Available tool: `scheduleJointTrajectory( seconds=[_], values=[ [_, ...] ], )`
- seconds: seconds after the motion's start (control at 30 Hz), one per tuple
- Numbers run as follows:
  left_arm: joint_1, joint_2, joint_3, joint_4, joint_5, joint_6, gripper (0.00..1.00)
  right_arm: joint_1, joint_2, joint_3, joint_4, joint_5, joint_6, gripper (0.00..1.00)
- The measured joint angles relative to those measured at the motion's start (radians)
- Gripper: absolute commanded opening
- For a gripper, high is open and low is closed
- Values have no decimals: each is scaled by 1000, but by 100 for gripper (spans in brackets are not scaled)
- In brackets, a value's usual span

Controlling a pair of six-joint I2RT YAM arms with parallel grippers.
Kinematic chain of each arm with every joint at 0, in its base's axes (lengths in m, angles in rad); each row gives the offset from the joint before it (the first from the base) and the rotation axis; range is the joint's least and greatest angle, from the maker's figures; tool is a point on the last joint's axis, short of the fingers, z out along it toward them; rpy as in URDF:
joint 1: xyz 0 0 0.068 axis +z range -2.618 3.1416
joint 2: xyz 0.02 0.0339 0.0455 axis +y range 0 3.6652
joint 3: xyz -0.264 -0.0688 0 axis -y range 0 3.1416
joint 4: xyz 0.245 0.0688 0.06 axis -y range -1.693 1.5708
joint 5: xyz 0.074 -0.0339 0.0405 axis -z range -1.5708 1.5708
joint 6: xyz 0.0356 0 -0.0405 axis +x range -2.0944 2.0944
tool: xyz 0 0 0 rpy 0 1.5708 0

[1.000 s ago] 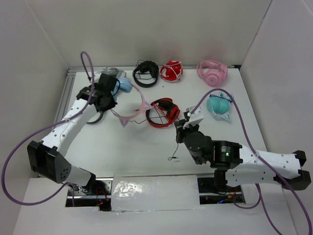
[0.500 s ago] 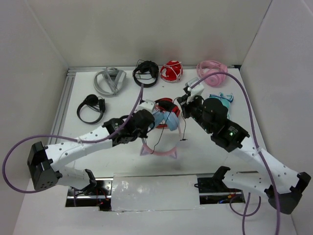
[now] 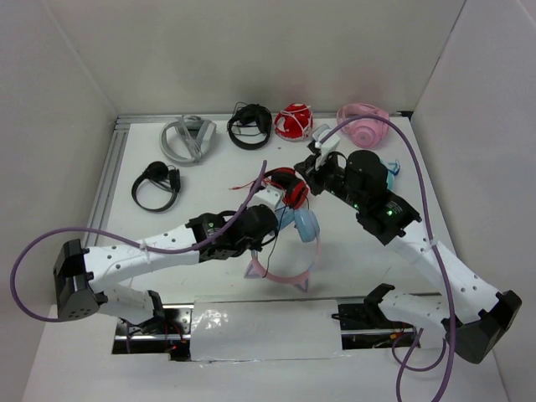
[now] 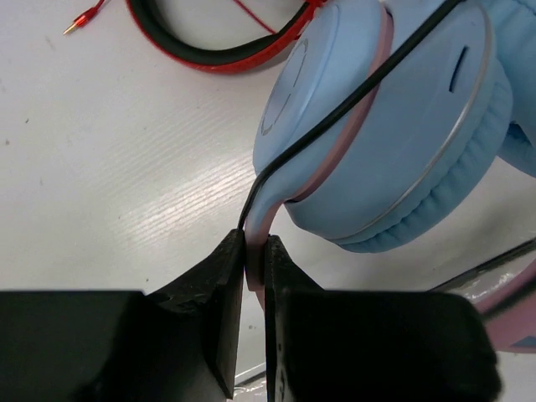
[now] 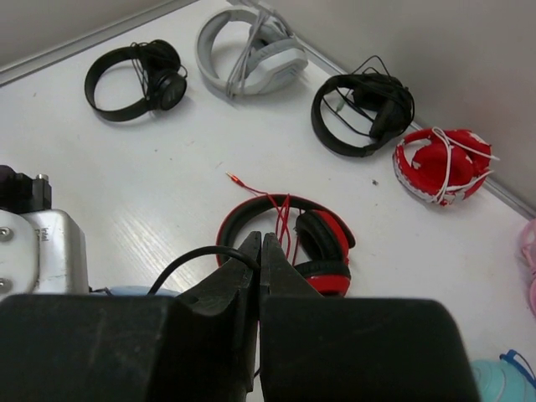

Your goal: Wrap the headphones

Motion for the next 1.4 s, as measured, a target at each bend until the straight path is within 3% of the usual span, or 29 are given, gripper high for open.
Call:
scheduleJointTrajectory(
  seconds=[0.23,0.43,0.63,0.8,1.0,1.2,1.4],
  values=[
    [37,132,200,-318,-80,-311,0,-9,-142,-85,26,31,48,0],
    [293,161,380,-502,-72,-520,0,-13,-418,-237,47,151,198,0],
    [626,-45,298,-300,77,-429,0,-18,-550,-394,10,281,320,0],
    [797,-262,247,-181,244,-325,0,-43,-544,-440,-38,405,374,0],
    [848,-343,248,-117,388,-224,0,-190,-414,-435,-37,525,420,0],
    [848,-352,153,-116,502,-178,0,-492,-273,-394,-37,423,475,0],
    [813,-223,140,-140,433,-188,0,-495,-339,-309,-31,292,451,0]
  ],
)
